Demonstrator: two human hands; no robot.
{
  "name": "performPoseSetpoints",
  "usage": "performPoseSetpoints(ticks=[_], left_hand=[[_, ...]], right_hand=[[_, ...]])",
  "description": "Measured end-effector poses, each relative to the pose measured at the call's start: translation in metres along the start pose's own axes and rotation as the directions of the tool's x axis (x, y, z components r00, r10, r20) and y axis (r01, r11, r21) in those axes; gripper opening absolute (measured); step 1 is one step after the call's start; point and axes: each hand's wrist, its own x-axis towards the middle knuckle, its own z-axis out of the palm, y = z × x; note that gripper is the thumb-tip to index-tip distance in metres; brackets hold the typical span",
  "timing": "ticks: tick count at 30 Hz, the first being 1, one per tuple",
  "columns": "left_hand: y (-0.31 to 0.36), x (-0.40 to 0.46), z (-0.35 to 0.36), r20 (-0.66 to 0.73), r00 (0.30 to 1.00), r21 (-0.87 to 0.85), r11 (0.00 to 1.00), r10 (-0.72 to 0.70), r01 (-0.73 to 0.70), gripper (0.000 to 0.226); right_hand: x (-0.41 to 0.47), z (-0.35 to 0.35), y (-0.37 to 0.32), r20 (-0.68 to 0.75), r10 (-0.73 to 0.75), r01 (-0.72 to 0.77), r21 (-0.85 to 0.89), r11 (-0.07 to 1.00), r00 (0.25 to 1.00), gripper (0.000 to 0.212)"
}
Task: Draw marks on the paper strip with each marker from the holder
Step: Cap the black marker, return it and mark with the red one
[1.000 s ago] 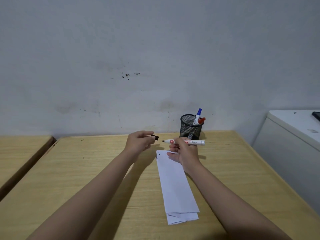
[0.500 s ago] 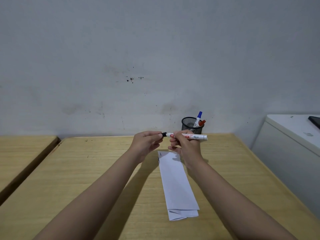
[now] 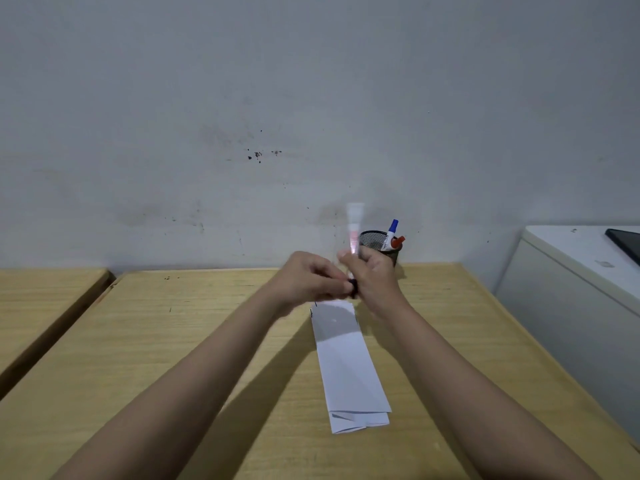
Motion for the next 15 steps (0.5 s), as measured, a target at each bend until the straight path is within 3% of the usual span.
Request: performPoseSetpoints(ticks=[3,7,15], left_hand=[[-0.001,-0.001,0.016,-0.061,0.998,-0.094,0.995,0.032,-0.038,0.01],[0.008,0.004,0.009,-0.151,0.988,-0.143,0.988,0.04,-0.062,0.002],[0.012,0.0,0.008,-0.098,0.995,-0.119,0.993,-0.03,0.019,0.022]], right_hand=[[0.001,0.005,-0.004,0.023,-0.074,0.076,-0.133,0.988,0.997,0.022],[0.006,0.001,-0.017,-0.091,-0.08,0.066,-0.155,0.986,0.993,0.027],[0.006,-0.006,-0.019,-0.132,-0.034,0.02,-0.105,0.994,0.991,0.039]])
